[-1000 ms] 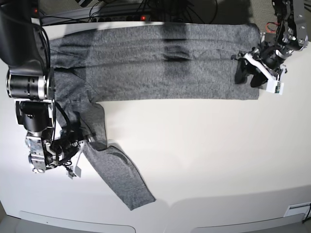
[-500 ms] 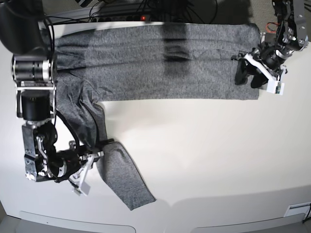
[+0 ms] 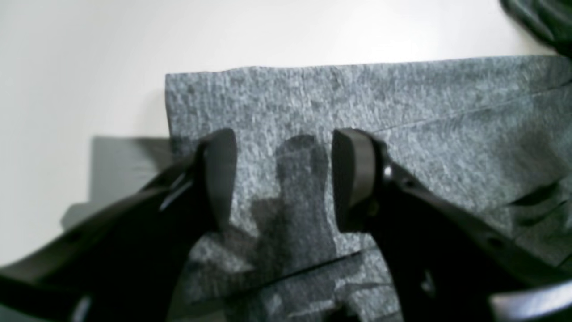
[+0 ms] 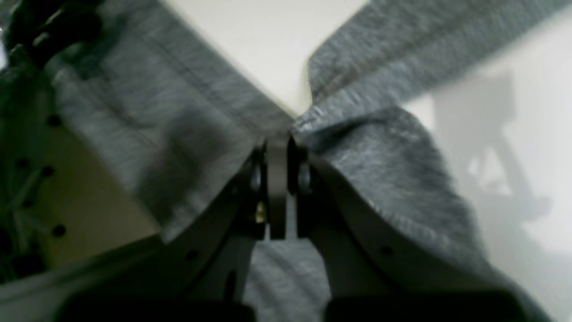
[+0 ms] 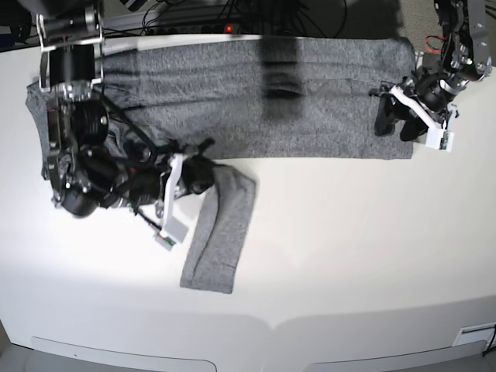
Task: Fold the T-shirt properly
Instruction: 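Grasp the sleeve with the right gripper and drag it onto the shirt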
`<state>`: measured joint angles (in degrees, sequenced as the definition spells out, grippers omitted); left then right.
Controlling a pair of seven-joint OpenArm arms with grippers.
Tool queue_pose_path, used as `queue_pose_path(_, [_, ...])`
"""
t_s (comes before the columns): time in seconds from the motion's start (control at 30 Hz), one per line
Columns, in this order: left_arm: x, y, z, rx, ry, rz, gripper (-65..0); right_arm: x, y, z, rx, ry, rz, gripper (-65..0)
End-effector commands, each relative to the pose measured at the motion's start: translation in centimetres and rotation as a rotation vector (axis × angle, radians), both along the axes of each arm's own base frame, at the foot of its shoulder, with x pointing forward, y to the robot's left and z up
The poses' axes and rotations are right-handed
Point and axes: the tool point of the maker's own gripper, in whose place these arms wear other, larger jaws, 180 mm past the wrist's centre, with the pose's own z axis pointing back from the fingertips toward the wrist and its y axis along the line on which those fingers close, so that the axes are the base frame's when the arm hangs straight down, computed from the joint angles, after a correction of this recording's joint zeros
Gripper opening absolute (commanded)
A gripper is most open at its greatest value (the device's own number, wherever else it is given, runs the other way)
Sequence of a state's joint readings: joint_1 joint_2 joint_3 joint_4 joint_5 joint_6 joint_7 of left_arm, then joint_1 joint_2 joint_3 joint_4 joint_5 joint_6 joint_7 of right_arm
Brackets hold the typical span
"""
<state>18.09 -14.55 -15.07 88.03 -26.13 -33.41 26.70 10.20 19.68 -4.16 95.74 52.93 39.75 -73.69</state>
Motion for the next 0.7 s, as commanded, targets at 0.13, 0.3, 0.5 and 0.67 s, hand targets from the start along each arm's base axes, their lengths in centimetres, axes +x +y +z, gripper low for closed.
queue_pose_path(0.13, [0.7, 0.3, 1.2, -0.005, -0.049, 0.000, -31.7, -3.2, 1.9, 2.2, 0.059, -0.071, 0.065, -65.0])
queue_pose_path(0.3, [0.7, 0.3, 1.2, -0.005, -0.049, 0.000, -31.7, -6.4, 2.8, 2.0, 0.072, -0.058, 0.095, -65.0])
queue_pose_path(0.5, [0.7, 0.3, 1.2, -0.005, -0.046, 0.000, -31.7, -9.0, 3.8, 1.2, 0.119, 0.008, 0.100, -65.0])
queue_pose_path(0.67, [0.7, 0.3, 1.2, -0.005, -0.046, 0.000, -31.7, -9.7, 4.8, 1.1, 0.156, 0.029, 0.096, -65.0])
